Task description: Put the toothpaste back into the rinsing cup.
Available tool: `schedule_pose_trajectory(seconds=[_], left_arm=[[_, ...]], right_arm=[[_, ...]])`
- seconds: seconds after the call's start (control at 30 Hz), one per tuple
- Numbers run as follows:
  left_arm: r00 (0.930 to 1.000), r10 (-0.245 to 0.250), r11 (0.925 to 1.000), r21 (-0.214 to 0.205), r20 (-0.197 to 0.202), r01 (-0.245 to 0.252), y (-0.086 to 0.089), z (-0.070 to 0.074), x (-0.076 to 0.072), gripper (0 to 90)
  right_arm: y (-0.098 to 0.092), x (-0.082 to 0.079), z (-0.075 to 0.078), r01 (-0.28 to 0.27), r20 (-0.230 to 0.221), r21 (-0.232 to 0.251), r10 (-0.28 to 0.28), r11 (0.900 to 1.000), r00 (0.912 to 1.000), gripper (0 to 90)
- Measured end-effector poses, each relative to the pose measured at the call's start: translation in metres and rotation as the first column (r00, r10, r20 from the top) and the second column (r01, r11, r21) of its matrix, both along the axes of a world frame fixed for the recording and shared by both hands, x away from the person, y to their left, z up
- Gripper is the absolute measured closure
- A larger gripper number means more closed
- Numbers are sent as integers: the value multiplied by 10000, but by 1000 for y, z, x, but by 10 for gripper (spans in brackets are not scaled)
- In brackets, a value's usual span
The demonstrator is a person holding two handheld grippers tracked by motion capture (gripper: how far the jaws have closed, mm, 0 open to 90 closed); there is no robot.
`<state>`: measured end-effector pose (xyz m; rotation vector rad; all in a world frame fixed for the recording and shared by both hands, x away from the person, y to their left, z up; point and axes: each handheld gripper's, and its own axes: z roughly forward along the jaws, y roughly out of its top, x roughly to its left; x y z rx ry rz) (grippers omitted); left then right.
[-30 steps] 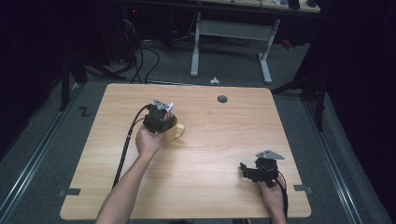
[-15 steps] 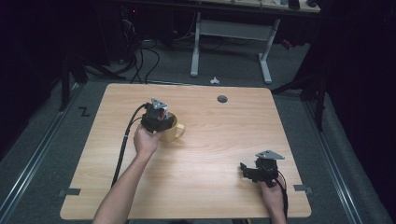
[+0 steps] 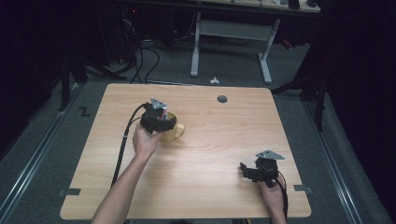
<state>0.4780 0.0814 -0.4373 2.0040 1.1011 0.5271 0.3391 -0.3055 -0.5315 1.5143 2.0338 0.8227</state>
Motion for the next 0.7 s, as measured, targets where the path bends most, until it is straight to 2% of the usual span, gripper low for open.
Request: schedule_pose_trajectory(seconds=[0.37,0.7], left_arm=[[9998,-72,9999,-129,163,74,3,7,-5,300],[9997,-191,9996,-212,152,195,8,14,-11,284]], right_arm=[[0,0,0,4,-1,1,-4,10000,10000,148],[0,0,0,1,-3,1,-1,10000,10000,148]])
